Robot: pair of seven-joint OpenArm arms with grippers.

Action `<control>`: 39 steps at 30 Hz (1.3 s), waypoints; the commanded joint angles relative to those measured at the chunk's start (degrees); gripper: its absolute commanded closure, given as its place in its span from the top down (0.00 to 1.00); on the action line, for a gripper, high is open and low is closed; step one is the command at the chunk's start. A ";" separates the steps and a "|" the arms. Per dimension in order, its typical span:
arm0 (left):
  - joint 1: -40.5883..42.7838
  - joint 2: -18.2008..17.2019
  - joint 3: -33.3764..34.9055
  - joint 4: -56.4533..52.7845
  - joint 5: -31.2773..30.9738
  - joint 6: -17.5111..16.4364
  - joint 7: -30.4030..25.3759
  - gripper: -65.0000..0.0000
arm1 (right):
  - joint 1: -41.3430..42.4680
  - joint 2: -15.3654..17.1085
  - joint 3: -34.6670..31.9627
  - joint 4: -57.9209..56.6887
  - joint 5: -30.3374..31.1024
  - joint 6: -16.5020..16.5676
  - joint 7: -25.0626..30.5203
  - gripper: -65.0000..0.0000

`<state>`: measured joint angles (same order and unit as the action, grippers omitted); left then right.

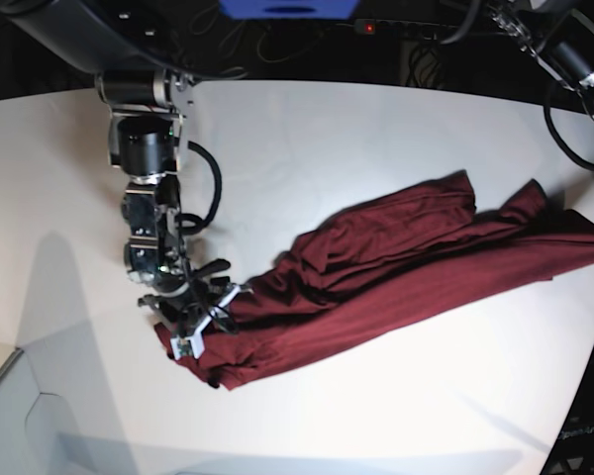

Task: Layout the t-shirt on the table in an organized manner, then fold the t-shirt properly
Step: 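Drag the shirt corner with the right gripper away from the left gripper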

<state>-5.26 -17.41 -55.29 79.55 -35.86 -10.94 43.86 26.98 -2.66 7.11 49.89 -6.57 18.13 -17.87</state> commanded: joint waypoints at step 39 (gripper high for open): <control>-1.38 1.80 0.03 1.20 -0.85 -0.36 -1.09 0.00 | -42.15 -3.89 -7.95 62.86 0.63 0.11 -4.07 0.00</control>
<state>-5.61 -14.33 -55.13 79.66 -35.88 -10.74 43.92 -15.68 -6.52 -1.02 111.63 -6.26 18.28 -23.59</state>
